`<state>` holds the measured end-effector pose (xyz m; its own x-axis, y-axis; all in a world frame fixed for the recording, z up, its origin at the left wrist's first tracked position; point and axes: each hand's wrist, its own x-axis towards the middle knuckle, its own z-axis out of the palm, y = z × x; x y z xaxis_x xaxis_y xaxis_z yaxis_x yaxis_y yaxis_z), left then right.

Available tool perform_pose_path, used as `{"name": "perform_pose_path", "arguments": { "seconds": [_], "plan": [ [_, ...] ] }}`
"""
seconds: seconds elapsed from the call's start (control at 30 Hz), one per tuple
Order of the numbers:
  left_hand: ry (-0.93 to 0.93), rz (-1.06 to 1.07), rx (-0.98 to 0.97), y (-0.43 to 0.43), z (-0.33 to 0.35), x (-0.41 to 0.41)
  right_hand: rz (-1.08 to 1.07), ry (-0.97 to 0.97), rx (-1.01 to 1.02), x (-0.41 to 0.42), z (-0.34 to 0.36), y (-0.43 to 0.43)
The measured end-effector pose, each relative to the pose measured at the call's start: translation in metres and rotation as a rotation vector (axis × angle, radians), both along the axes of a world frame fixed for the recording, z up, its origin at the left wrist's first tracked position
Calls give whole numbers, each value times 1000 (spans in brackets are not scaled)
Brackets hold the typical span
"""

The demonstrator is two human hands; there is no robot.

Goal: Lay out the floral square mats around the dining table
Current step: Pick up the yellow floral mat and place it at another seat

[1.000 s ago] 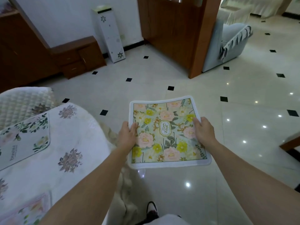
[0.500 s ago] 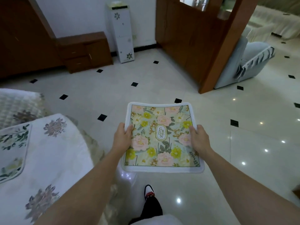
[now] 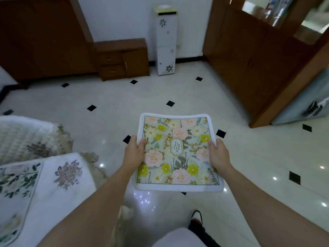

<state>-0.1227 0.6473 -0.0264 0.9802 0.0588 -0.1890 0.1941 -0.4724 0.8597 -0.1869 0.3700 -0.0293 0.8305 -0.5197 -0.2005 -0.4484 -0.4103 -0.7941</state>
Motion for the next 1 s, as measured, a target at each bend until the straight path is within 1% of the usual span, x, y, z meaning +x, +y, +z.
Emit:
{"name": "perform_pose_path", "arguments": {
  "seconds": [0.2,0.33,0.47,0.6,0.8,1.0],
  "plan": [
    [-2,92,41,-3,-8,90,78,-2,20,117,-8,-7],
    [0,171,39,-13,-5,163,132,-2,75,208,-14,-18],
    [12,250,60,-18,7,240,198,-4,126,305,-12,-22],
    [5,349,86,-14,21,304,317,13,132,400,-2,-15],
    [33,538,93,24,20,350,512,30,134,500,-1,33],
    [41,670,108,93,11,392,675,27,99,581,-6,115]
  ]
}}
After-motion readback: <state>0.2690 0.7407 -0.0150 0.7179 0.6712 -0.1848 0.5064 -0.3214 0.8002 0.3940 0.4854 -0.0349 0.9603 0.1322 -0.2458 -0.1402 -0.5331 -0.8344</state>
